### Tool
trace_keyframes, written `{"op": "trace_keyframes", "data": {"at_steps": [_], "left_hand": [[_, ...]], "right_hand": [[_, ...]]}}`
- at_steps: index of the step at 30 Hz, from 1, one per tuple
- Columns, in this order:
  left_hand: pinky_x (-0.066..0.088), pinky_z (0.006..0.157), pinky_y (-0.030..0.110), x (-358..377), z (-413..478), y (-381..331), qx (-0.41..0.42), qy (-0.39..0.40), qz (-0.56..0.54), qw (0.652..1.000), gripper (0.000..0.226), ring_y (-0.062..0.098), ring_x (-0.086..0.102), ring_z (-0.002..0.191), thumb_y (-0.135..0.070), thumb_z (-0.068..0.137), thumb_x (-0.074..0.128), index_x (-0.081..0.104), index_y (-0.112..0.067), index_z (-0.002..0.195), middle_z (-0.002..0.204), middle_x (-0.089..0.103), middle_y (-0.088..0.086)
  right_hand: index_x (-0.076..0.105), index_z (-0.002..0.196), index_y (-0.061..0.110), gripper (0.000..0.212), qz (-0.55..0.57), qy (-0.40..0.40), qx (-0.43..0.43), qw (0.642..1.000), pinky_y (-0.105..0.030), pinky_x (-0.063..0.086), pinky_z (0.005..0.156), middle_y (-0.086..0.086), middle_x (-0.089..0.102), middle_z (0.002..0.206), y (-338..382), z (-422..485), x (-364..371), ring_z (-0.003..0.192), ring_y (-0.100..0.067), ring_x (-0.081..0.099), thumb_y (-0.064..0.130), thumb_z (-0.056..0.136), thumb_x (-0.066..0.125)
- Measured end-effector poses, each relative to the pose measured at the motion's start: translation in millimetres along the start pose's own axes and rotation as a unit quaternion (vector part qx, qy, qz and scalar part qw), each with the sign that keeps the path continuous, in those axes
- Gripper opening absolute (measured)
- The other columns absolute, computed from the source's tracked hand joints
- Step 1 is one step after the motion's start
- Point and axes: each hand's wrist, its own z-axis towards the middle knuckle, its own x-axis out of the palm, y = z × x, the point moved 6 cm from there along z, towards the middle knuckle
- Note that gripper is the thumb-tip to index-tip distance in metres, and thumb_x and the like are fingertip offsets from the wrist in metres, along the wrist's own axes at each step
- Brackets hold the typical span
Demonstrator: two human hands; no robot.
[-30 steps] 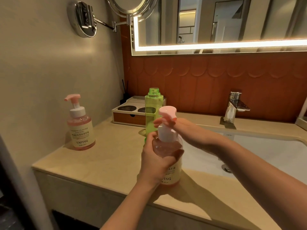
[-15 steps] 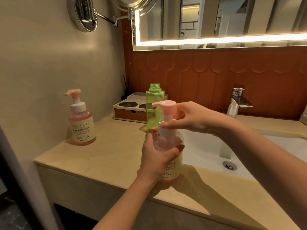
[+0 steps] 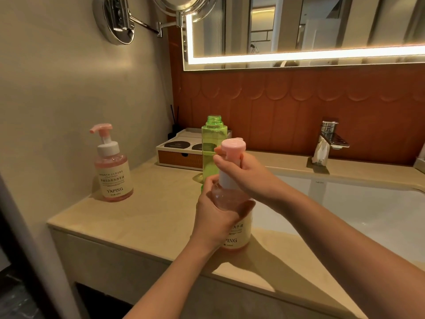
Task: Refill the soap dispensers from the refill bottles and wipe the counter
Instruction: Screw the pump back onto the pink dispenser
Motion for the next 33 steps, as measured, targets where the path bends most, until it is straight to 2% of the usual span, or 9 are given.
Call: {"op": "trace_keyframes", "data": {"at_steps": [4,7,10,14,18,24,28,31,33], "left_hand": [[0.045,0.099,0.045,0,-1,-2,0.003,0.005,0.012,1.000,0.063,0.012,0.055,0.108,-0.017,0.068,0.080,0.043,-0.025,0.119,0.111,0.058,-0.011],[0.045,0.098,0.045,1,-1,-4,0.011,0.003,0.020,1.000,0.066,0.012,0.055,0.107,-0.025,0.065,0.081,0.042,-0.025,0.119,0.112,0.058,-0.010],[0.049,0.092,0.041,1,-2,-5,0.016,0.002,0.026,1.000,0.066,0.008,0.058,0.101,-0.035,0.057,0.074,0.043,-0.029,0.115,0.107,0.059,-0.012],[0.049,0.086,0.035,2,-3,-6,0.017,0.005,0.023,1.000,0.059,0.005,0.058,0.097,-0.037,0.057,0.072,0.042,-0.037,0.107,0.104,0.058,-0.015],[0.046,0.090,0.039,2,-3,-3,0.006,0.003,0.024,1.000,0.065,0.011,0.055,0.105,-0.040,0.059,0.075,0.041,-0.038,0.114,0.114,0.057,-0.010],[0.040,0.101,0.042,0,-2,0,-0.019,0.000,0.018,1.000,0.076,0.015,0.050,0.114,-0.030,0.068,0.079,0.035,-0.033,0.130,0.124,0.053,-0.007],[0.041,0.095,0.035,0,1,1,-0.011,0.005,0.022,1.000,0.062,0.005,0.052,0.106,-0.022,0.069,0.079,0.038,-0.045,0.110,0.113,0.055,-0.015],[0.044,0.095,0.036,0,0,2,-0.009,0.009,0.010,1.000,0.063,0.009,0.054,0.107,-0.016,0.069,0.079,0.041,-0.038,0.114,0.110,0.058,-0.013],[0.045,0.094,0.035,1,-1,2,-0.004,0.010,0.011,1.000,0.061,0.010,0.055,0.105,-0.014,0.069,0.078,0.042,-0.036,0.113,0.109,0.059,-0.012]], "right_hand": [[0.038,0.133,0.028,0.037,0.000,0.052,0.033,0.998,-0.001,0.036,0.059,0.015,0.044,0.110,-9,-11,-6,0.087,0.005,0.045,0.037,0.098,0.032],[0.042,0.120,0.036,0.024,-0.012,0.062,0.036,0.997,0.002,0.039,0.061,0.023,0.046,0.105,-11,-21,-15,0.088,0.011,0.045,0.032,0.099,0.031],[0.053,0.114,0.035,0.022,-0.085,0.042,-0.013,0.995,-0.004,0.042,0.070,0.017,0.057,0.108,0,-24,-22,0.095,0.008,0.052,0.028,0.096,0.041],[0.066,0.088,0.031,0.009,-0.110,-0.018,-0.038,0.993,-0.005,0.047,0.058,0.023,0.063,0.080,14,-20,-33,0.073,0.013,0.060,0.028,0.079,0.067],[0.062,0.083,0.014,0.035,-0.164,-0.051,-0.012,0.985,-0.020,0.043,0.061,0.002,0.062,0.079,11,-5,-33,0.072,-0.008,0.054,0.043,0.069,0.074],[0.046,0.109,0.023,0.040,-0.088,-0.021,0.002,0.996,-0.015,0.044,0.066,0.010,0.053,0.091,10,8,-14,0.085,-0.006,0.053,0.032,0.078,0.070],[0.046,0.110,0.026,0.030,-0.038,-0.039,0.001,0.998,-0.016,0.044,0.064,0.011,0.053,0.093,5,3,-8,0.086,-0.006,0.053,0.035,0.085,0.061],[0.044,0.108,0.028,0.021,0.004,-0.038,0.011,0.999,-0.024,0.050,0.074,0.010,0.053,0.094,-4,-4,-3,0.088,-0.009,0.054,0.039,0.091,0.049],[0.042,0.110,0.030,0.017,0.026,-0.027,0.012,0.999,-0.019,0.051,0.070,0.011,0.051,0.096,-6,-7,-3,0.087,-0.008,0.054,0.037,0.095,0.043]]}}
